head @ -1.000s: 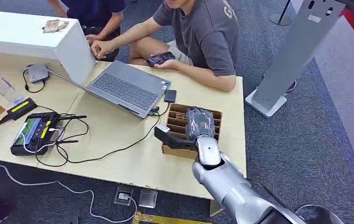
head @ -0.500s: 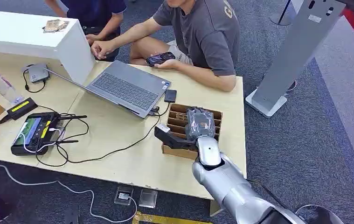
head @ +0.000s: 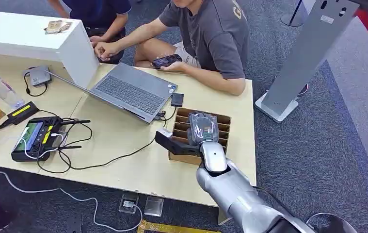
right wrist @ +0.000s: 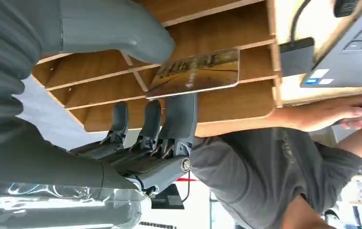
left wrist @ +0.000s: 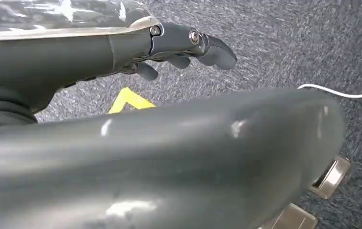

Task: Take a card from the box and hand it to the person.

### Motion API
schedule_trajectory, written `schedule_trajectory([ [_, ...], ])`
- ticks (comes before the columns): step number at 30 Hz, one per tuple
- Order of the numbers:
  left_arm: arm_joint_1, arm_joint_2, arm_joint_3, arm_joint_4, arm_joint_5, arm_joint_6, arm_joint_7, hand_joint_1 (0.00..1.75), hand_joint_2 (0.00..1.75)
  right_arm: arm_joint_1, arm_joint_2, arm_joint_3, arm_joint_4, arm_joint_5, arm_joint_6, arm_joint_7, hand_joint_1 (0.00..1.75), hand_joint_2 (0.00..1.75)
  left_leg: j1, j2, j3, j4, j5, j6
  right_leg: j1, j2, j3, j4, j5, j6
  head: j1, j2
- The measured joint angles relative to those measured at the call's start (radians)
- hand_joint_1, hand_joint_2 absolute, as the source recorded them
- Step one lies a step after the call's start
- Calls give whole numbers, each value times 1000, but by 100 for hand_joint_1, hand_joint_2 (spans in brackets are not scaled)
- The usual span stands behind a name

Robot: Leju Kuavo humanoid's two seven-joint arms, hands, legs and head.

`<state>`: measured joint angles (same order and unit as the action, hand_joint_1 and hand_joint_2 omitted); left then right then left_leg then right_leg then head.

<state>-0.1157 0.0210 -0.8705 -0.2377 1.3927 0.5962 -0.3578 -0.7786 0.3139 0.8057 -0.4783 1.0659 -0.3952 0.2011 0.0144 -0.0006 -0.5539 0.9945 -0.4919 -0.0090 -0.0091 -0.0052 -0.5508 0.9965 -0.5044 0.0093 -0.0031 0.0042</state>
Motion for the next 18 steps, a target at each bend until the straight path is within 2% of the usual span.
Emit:
schedule_trajectory([
  [11,0,0,0,0,0,5,1,0,0,-2,10,0,-2,-16,11,-11,131,175,0,0,0,0,0,0,0,0,0,0,0,0,0,0],
  [18,0,0,0,0,0,5,1,0,0,-2,10,0,-2,-15,11,-2,143,175,0,0,0,0,0,0,0,0,0,0,0,0,0,0],
])
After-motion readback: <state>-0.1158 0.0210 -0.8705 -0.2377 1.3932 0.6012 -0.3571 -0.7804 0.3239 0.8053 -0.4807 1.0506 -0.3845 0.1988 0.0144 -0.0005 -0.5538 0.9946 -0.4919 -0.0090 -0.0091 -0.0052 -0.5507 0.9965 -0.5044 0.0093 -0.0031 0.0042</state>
